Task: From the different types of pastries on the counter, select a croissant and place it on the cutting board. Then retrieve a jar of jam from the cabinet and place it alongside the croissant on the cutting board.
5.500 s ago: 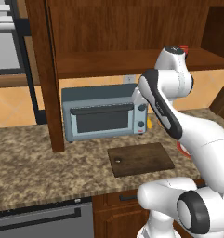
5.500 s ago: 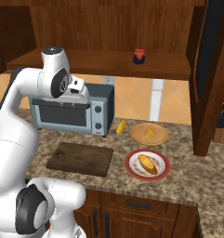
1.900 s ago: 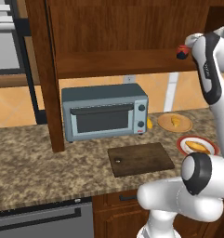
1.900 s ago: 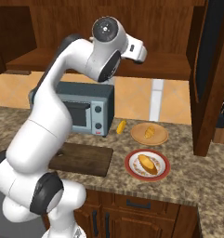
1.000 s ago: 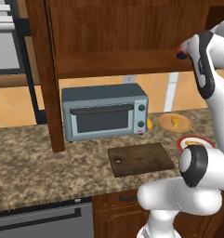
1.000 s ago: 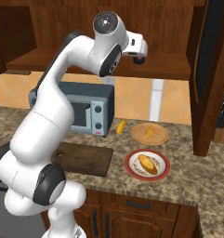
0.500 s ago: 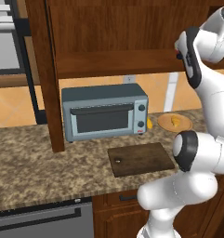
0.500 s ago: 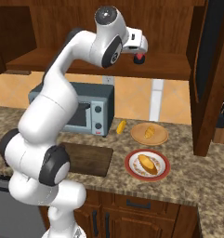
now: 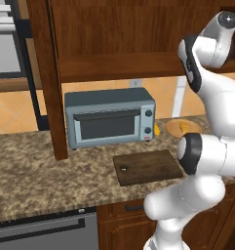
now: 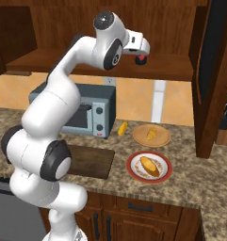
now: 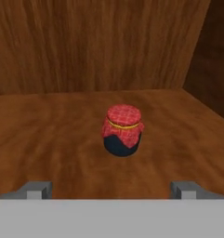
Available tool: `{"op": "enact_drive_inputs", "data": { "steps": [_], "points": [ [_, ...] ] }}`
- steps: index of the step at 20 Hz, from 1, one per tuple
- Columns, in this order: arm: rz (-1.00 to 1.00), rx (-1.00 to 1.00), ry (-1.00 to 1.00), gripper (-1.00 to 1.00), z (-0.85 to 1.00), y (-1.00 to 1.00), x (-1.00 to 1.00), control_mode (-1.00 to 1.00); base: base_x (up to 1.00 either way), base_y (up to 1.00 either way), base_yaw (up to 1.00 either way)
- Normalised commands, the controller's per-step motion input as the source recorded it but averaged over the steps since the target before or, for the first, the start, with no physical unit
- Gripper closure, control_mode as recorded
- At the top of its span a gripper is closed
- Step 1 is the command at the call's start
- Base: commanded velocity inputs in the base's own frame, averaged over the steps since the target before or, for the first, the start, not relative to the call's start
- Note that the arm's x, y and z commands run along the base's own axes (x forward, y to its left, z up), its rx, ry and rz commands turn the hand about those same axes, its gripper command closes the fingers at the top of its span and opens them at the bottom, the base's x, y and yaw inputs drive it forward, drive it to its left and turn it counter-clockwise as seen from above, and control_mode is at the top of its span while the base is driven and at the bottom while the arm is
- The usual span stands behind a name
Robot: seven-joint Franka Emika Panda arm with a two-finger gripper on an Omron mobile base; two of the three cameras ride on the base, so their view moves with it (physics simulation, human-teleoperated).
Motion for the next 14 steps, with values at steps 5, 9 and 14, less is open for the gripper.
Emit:
{"op": "enact_drive_inputs", "data": {
  "steps": [5, 9, 14],
  "points": [
    [-0.06, 0.0, -0.01, -1.0, -0.01, -0.15, 0.26, -1.0, 0.0, 0.0, 0.0],
    [-0.04, 0.0, -0.01, -1.0, 0.0, -0.22, 0.29, -1.0, 0.0, 0.0, 0.0],
    [-0.04, 0.0, 0.0, -1.0, 0.0, -0.14, 0.31, -1.0, 0.0, 0.0, 0.0]
  ]
}}
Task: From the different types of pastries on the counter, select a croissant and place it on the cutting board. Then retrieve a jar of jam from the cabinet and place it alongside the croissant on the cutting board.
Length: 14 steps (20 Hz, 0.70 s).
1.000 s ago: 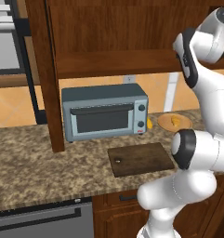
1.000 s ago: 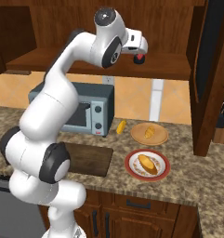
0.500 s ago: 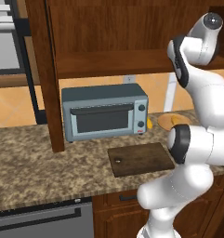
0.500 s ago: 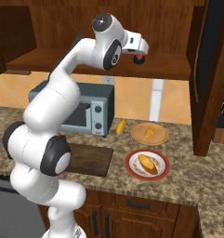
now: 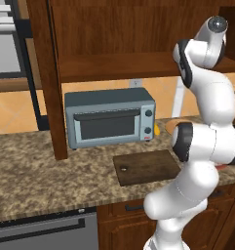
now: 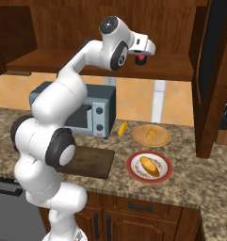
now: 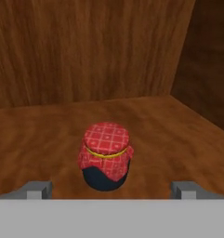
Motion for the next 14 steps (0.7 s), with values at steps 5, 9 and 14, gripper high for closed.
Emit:
{"op": "enact_drive_inputs", "data": {
  "steps": [5, 9, 14],
  "points": [
    [-0.02, 0.0, 0.02, -1.0, -0.1, 0.0, 0.28, -1.0, 0.0, 0.0, 0.0],
    [-0.01, 0.0, 0.06, -1.0, -0.18, -0.04, 0.18, -1.0, 0.0, 0.0, 0.0],
    [0.0, 0.0, 0.01, -1.0, -0.22, -0.12, 0.23, -1.0, 0.0, 0.0, 0.0]
  ]
}}
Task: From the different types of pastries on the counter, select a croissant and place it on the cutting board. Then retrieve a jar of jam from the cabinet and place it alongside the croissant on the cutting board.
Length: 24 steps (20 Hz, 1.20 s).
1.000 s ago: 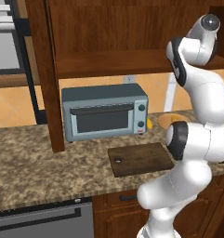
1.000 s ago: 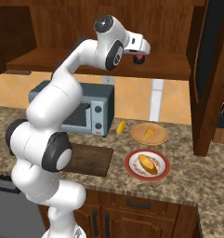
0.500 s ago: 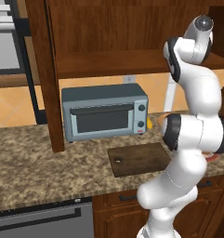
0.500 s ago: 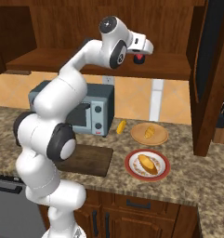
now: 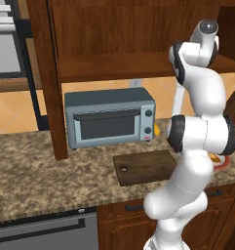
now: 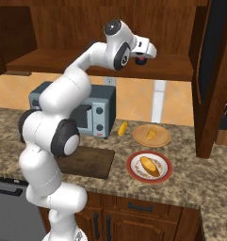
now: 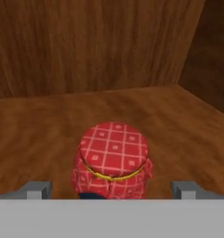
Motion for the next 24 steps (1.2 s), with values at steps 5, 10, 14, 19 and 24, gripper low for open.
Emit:
{"op": "enact_drive_inputs", "data": {
  "steps": [5, 10, 14, 19, 24],
  "points": [
    [-0.02, 0.0, 0.0, -1.0, -0.27, -0.13, 0.31, -1.0, 0.0, 0.0, 0.0],
    [-0.02, 0.0, 0.0, 1.0, -0.21, -0.02, 0.27, -1.0, 0.0, 0.0, 0.0],
    [0.0, 0.04, 0.0, 1.0, -0.11, 0.0, 0.13, -1.0, 0.0, 0.0, 0.0],
    [0.0, 0.06, 0.01, 1.0, -0.06, 0.0, -0.07, -1.0, 0.0, 0.0, 0.0],
    [0.0, 0.04, -0.1, 1.0, 0.0, 0.0, -0.97, -1.0, 0.0, 0.0, 0.0]
  ]
}}
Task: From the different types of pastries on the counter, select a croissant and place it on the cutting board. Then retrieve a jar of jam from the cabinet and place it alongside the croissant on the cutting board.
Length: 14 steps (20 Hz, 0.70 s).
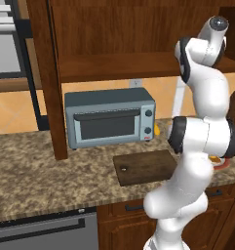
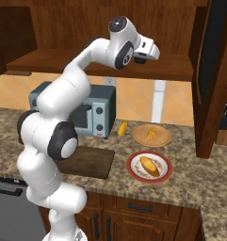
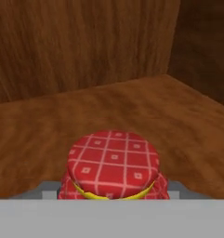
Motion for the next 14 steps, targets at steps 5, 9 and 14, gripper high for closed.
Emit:
{"op": "enact_drive_inputs", "data": {
  "steps": [5, 9, 14],
  "points": [
    [-0.05, 0.0, -0.29, 1.0, -0.04, 0.08, -0.99, -1.0, 0.0, 0.0, 0.0],
    [0.01, 0.0, -0.21, 1.0, 0.01, 0.24, -1.0, -1.0, 0.0, 0.0, 0.0],
    [0.13, 0.0, 0.0, 1.0, 0.08, 0.55, -1.0, -1.0, 0.0, 0.0, 0.0]
  ]
}}
